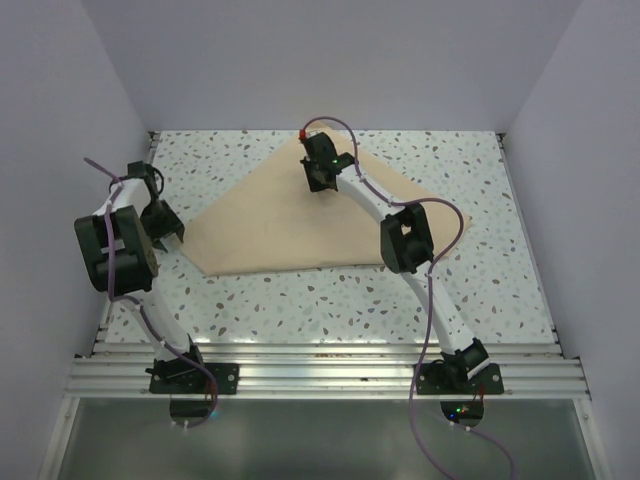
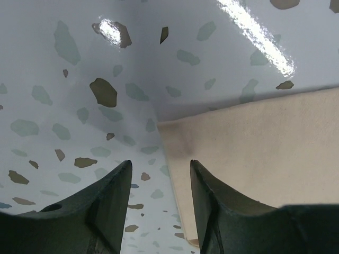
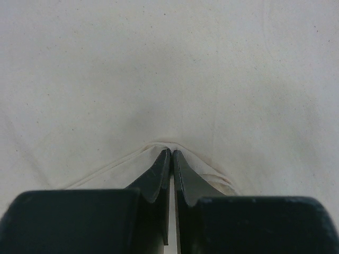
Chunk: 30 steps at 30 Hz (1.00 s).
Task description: Prepare the surgical pack
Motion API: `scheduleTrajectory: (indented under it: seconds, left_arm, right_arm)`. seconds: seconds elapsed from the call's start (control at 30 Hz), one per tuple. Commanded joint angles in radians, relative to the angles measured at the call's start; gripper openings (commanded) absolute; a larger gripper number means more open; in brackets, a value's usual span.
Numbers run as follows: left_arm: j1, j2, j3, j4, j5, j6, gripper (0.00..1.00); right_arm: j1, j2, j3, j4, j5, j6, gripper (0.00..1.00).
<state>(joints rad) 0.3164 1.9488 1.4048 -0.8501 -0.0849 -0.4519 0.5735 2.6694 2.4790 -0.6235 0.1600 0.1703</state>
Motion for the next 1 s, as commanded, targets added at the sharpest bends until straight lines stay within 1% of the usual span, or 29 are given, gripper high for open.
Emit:
scheduleTrajectory:
  seconds: [0.0,0.13,0.23,0.3,0.37,0.4,0.5,0.53,0.57,0.6,0.63,0.67,0.73,0.8,0.83,0.97]
  left_arm:
    - [0.013,-0.002,0.042,0.051,-0.001,0.019,0.51]
    - [0.013,0.045,0.062,0.052,0.004,0.033,0.50]
    - [0.015,0.073,0.074,0.066,0.039,0.041,0.47]
    - [0.016,0.084,0.074,0.085,0.074,0.044,0.44]
    - [0.016,0.088,0.074,0.092,0.080,0.044,0.39]
    - [0.016,0.090,0.074,0.094,0.111,0.044,0.35]
    - [0.015,0.085,0.072,0.094,0.114,0.044,0.23]
    - [0.016,0.082,0.077,0.091,0.113,0.044,0.14]
    - [0.015,0.079,0.079,0.083,0.112,0.044,0.11]
    - [0.016,0.072,0.080,0.080,0.111,0.044,0.04]
    - [0.015,0.064,0.083,0.079,0.112,0.042,0.00]
    - [0.016,0.058,0.083,0.074,0.111,0.042,0.00]
    - [0.015,0.038,0.080,0.071,0.111,0.042,0.00]
    - [0.015,0.018,0.077,0.065,0.105,0.041,0.00]
    - [0.015,0.012,0.072,0.065,0.108,0.041,0.00]
    - [0.015,-0.033,0.062,0.062,0.120,0.039,0.00]
  right_arm:
    - [0.000,0.026,0.011,0.007,-0.051,0.031,0.06]
    - [0.002,0.027,0.014,0.007,-0.056,0.032,0.06]
    - [0.000,0.027,0.014,0.004,-0.054,0.032,0.06]
    - [0.003,0.029,0.015,0.002,-0.056,0.031,0.07]
    - [0.003,0.032,0.020,-0.001,-0.057,0.029,0.07]
    - [0.003,0.037,0.026,-0.004,-0.057,0.029,0.07]
    - [0.002,0.037,0.026,-0.005,-0.059,0.028,0.09]
    - [0.002,0.035,0.027,-0.008,-0.059,0.028,0.10]
    - [0.003,0.032,0.028,-0.007,-0.059,0.031,0.12]
    - [0.002,0.027,0.035,-0.008,-0.059,0.031,0.13]
    - [0.002,0.023,0.041,-0.018,-0.059,0.034,0.14]
    - [0.002,0.018,0.047,-0.019,-0.060,0.040,0.16]
    - [0.000,-0.011,0.052,-0.021,-0.062,0.052,0.23]
    - [-0.001,-0.031,0.057,-0.022,-0.062,0.072,0.32]
    - [0.000,-0.054,0.058,-0.027,-0.057,0.080,0.42]
    - [-0.009,-0.104,0.092,-0.053,-0.040,0.113,0.48]
